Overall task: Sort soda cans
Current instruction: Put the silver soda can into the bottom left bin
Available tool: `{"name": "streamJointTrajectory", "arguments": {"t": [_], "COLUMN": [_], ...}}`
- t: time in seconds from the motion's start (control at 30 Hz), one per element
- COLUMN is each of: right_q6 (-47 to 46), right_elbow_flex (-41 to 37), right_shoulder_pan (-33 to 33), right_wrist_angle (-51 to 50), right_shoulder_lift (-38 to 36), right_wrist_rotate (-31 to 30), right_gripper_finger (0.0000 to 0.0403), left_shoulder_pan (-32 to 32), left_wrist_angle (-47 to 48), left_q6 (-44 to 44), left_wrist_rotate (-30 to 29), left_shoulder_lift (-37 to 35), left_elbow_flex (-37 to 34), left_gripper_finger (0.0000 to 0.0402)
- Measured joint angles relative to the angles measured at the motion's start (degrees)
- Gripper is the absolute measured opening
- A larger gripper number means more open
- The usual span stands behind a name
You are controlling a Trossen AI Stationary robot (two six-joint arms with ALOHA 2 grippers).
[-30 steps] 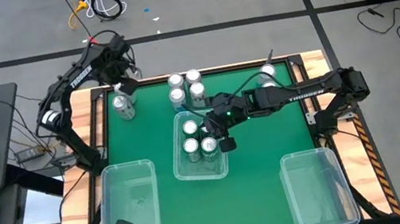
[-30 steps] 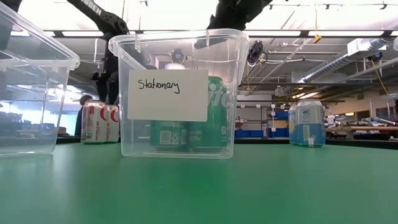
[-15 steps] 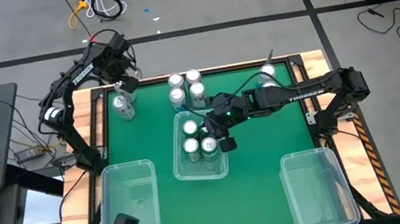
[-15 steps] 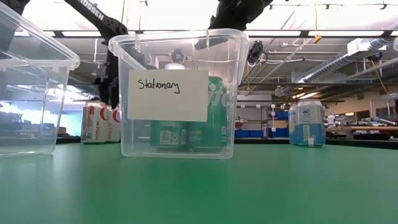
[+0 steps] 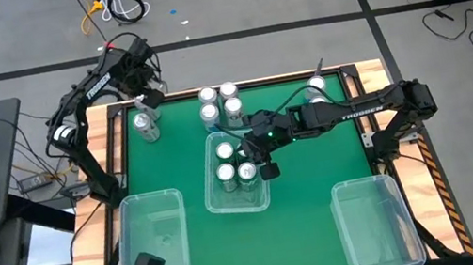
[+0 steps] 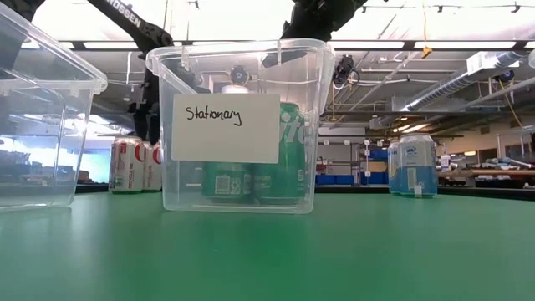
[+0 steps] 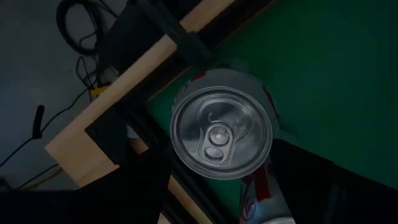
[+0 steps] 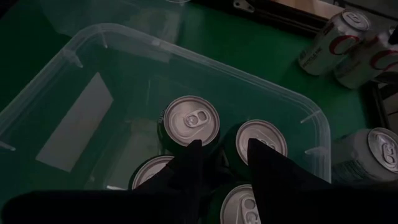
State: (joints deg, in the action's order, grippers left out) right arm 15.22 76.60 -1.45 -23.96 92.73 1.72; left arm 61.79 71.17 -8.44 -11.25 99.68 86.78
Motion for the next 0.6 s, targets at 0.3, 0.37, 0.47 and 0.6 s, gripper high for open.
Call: {"name": "streamJointTrajectory", "arguments": {"t": [0.3,0.37,0.47,0.6], "right_q6": [0.32,0.42,0.42,0.42], "right_elbow_flex": [0.00,0.00,0.00,0.00], "right_shoulder_pan": [0.00,0.11,0.36,0.89], "right_wrist_angle": [-0.09,-0.09,-0.11,-0.16], "right_shoulder_lift": [0.00,0.00,0.00,0.00], "right_wrist_rotate": [3.16,3.65,3.74,3.74], "right_gripper_finger": [0.0115,0.0117,0.0125,0.0143], "left_shoulder_pan": [-0.43,-0.45,-0.43,-0.28], "left_wrist_angle": [0.21,0.26,-0.45,-0.99], "left_q6": [-0.09,-0.37,-0.75,-0.84], "left_wrist_rotate": [-0.80,-0.83,-0.84,1.16], "left_shoulder_lift": [-0.09,-0.09,-0.09,0.79], "left_elbow_flex": [0.00,0.00,0.00,-0.72], "left_gripper_finger": [0.0296,0.0304,0.0315,0.0324]}}
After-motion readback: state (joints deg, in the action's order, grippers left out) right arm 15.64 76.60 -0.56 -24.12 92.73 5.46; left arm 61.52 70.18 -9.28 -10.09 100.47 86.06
